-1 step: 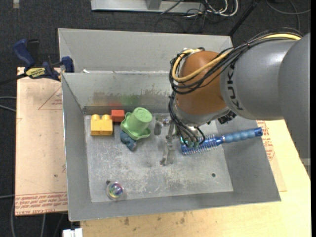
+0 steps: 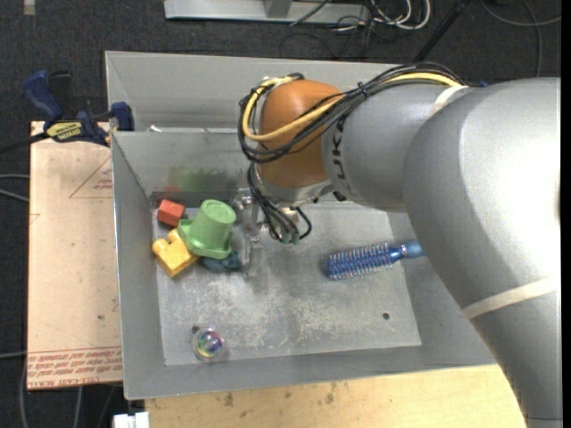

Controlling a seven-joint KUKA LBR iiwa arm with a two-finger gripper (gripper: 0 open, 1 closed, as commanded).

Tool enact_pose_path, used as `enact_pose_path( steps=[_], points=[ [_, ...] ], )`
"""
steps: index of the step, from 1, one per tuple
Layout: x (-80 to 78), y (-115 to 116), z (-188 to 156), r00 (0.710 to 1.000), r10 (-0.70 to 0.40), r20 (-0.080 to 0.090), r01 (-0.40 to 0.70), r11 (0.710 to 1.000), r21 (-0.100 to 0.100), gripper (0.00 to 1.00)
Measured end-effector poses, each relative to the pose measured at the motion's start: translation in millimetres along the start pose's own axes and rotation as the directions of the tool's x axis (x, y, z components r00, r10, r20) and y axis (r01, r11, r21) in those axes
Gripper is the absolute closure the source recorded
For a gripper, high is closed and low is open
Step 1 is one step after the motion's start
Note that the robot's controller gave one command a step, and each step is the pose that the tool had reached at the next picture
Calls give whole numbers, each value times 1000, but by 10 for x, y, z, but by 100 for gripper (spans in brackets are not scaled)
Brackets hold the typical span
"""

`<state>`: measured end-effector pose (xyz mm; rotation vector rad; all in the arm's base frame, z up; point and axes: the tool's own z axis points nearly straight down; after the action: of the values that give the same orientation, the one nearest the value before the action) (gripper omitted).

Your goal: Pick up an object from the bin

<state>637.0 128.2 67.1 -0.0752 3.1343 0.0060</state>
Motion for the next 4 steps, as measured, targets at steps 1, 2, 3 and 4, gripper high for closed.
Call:
enact_pose_path(
  steps=[1, 2, 3, 4],
  points=[
    [171, 760, -31, 999, -36, -3, 36, 999, -2, 0],
    [156, 705, -34, 1000, -28, -3, 28, 1000, 1, 100],
    [33, 792, -1606, 996, -91, 6, 91, 996, 0, 100],
    [239, 817, -785, 922, -386, -10, 386, 922, -1, 100]
  ],
)
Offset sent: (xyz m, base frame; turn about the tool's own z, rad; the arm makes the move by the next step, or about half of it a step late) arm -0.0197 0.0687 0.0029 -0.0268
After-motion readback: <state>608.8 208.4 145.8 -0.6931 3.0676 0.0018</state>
